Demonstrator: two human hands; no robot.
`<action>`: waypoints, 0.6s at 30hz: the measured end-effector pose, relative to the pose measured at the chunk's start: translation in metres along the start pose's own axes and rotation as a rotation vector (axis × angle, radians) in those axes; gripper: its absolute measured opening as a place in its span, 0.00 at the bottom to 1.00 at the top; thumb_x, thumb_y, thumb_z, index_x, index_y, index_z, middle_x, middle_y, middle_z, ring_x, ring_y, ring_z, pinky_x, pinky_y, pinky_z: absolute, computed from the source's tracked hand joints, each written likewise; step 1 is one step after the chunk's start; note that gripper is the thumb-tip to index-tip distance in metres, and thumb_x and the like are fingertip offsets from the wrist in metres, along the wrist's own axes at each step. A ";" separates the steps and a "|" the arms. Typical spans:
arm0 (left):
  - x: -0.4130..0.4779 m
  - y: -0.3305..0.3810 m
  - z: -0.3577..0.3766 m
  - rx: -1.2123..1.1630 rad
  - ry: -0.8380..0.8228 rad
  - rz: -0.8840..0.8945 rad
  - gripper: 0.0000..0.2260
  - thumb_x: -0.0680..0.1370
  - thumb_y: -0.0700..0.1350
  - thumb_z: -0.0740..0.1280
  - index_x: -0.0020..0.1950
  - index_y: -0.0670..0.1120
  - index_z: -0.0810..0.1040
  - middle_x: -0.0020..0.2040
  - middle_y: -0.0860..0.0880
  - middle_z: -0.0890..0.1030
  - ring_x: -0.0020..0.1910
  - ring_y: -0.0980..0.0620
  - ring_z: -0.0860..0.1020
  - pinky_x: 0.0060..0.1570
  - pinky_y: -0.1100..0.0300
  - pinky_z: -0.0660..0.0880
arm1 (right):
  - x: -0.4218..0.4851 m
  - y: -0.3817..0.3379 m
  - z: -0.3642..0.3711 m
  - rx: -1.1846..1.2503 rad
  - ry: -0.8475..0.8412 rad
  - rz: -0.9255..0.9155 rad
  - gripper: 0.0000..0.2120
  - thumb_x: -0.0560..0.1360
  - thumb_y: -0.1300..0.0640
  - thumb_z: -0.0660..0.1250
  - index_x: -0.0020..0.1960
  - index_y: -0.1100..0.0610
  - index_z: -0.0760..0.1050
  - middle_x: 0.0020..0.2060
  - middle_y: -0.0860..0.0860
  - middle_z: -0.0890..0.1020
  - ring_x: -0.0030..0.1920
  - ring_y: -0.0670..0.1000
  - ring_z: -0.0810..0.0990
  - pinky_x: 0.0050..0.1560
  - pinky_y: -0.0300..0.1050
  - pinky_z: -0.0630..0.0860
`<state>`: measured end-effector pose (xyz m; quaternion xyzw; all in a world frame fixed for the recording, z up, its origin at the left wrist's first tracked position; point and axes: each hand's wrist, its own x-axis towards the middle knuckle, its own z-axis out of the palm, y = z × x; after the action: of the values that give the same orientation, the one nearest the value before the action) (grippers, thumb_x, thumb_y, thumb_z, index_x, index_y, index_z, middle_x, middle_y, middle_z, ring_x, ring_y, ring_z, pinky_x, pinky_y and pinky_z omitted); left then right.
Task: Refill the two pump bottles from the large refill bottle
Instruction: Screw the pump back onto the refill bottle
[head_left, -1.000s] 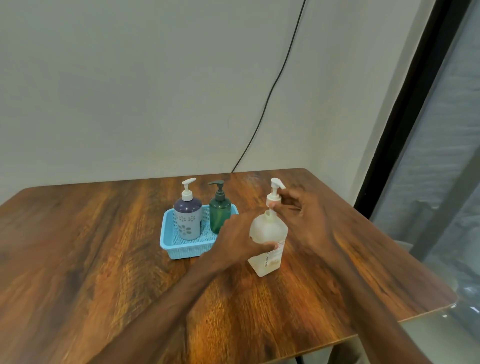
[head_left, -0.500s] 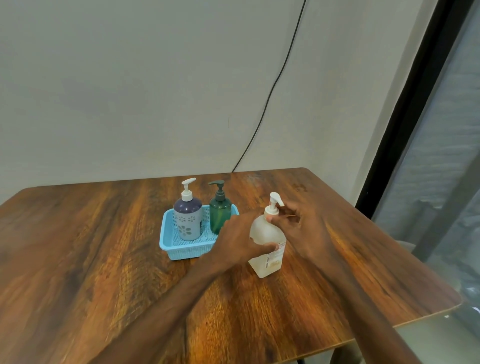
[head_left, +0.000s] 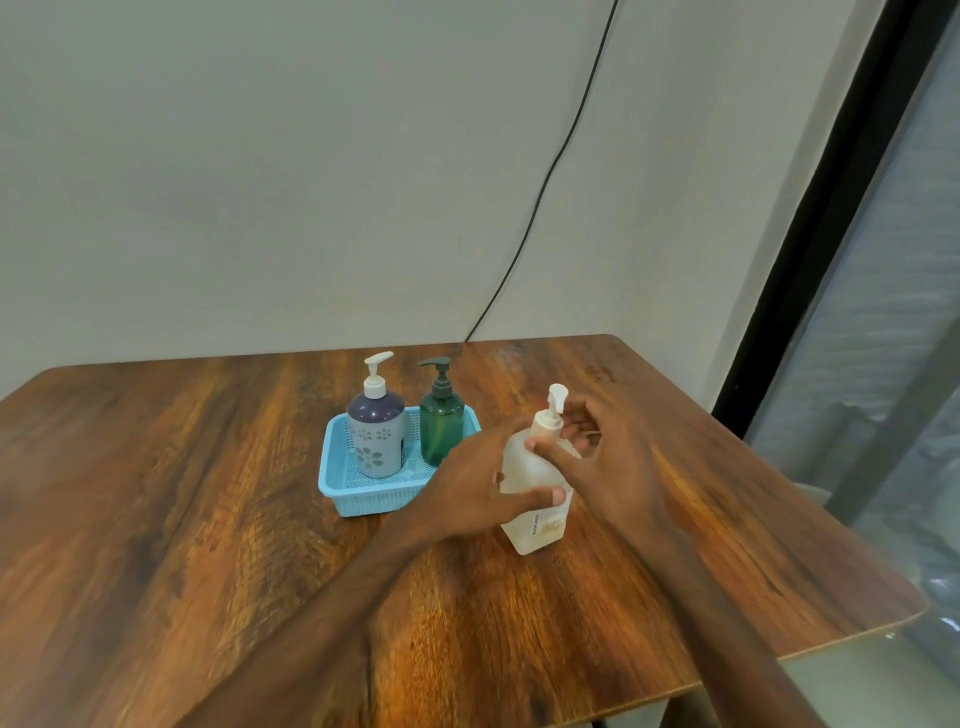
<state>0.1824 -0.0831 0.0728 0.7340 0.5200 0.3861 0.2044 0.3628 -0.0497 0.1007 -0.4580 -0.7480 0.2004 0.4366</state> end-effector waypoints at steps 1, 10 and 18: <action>-0.002 0.002 -0.004 -0.054 -0.040 0.000 0.30 0.70 0.73 0.73 0.68 0.78 0.64 0.60 0.74 0.78 0.57 0.72 0.79 0.48 0.72 0.78 | -0.001 0.001 0.001 0.007 -0.011 0.008 0.24 0.68 0.42 0.80 0.59 0.44 0.75 0.49 0.34 0.79 0.48 0.37 0.79 0.43 0.27 0.74; 0.019 0.022 -0.012 0.005 0.218 -0.055 0.30 0.67 0.75 0.72 0.66 0.67 0.76 0.63 0.66 0.80 0.59 0.68 0.77 0.54 0.69 0.72 | -0.009 0.019 0.016 -0.026 -0.167 0.189 0.38 0.64 0.34 0.79 0.69 0.42 0.70 0.66 0.42 0.77 0.56 0.40 0.76 0.50 0.37 0.74; 0.045 0.024 -0.003 0.008 0.299 0.038 0.11 0.69 0.57 0.83 0.43 0.56 0.85 0.35 0.59 0.82 0.36 0.60 0.80 0.37 0.67 0.74 | -0.006 0.029 0.010 0.083 -0.178 0.175 0.28 0.63 0.39 0.81 0.59 0.43 0.76 0.55 0.38 0.80 0.51 0.38 0.79 0.46 0.36 0.79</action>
<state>0.2024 -0.0510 0.1073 0.6787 0.5322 0.4929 0.1147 0.3701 -0.0390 0.0719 -0.4837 -0.7318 0.3084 0.3680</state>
